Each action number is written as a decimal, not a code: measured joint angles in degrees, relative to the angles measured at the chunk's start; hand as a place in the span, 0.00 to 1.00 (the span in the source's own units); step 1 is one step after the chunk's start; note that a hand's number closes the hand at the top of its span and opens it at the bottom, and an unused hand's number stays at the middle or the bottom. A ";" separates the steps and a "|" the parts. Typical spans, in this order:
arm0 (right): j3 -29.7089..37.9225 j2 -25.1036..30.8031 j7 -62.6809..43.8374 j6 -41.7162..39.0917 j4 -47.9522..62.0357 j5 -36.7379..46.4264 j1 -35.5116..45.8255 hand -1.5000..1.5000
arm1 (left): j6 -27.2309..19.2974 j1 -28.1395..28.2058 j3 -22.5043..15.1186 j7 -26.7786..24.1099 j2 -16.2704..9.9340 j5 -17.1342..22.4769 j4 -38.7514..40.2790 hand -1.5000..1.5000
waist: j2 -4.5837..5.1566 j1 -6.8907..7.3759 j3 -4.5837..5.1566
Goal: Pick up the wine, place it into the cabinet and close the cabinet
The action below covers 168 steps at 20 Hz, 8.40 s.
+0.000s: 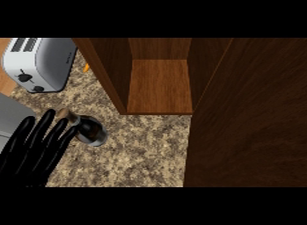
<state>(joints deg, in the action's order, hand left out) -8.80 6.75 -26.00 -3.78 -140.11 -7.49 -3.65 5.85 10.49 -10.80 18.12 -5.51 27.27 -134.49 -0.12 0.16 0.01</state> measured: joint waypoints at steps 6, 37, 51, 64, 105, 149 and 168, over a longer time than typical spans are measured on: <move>-0.59 -0.19 -1.92 1.10 -0.85 0.96 0.86 0.00 | -2.15 -1.66 5.22 3.39 -1.27 0.56 -0.44 0.00 | -0.06 0.02 0.00; 0.32 -0.42 -5.85 0.84 -2.91 3.14 2.61 0.00 | 12.25 -5.73 28.64 3.24 -6.48 14.55 17.98 0.00 | 0.04 -0.44 0.00; 0.90 -0.77 -10.48 1.71 -3.16 3.22 6.56 0.00 | 19.66 -8.98 28.08 -8.85 -3.93 3.83 36.03 0.00 | 0.06 -0.59 0.02; 1.93 -0.95 -11.87 2.42 -2.82 3.68 9.23 0.00 | 22.56 -13.96 27.71 -21.31 -3.54 -4.55 52.69 0.00 | 0.10 -0.49 0.01; 1.21 -1.96 -11.54 0.66 -2.94 3.90 8.05 0.00 | 26.05 -26.87 24.09 -49.58 -4.78 -18.60 93.49 0.00 | 0.12 -0.66 0.02; 3.37 -2.59 -12.61 0.34 -2.29 3.99 9.84 0.00 | 9.33 -9.89 17.31 -42.78 -0.03 -14.73 49.93 1.00 | -0.11 0.08 -0.07; 4.19 -3.05 -12.01 -0.86 -2.43 3.53 8.42 0.00 | -12.05 -18.82 -3.04 -15.44 5.27 -17.50 27.73 1.00 | 0.01 -0.57 -0.03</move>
<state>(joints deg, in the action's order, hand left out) -4.61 3.70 -38.01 -4.64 -142.54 -3.96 4.76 -6.20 -8.33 -13.84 2.68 -0.24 9.76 -106.75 -0.11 -0.41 -0.02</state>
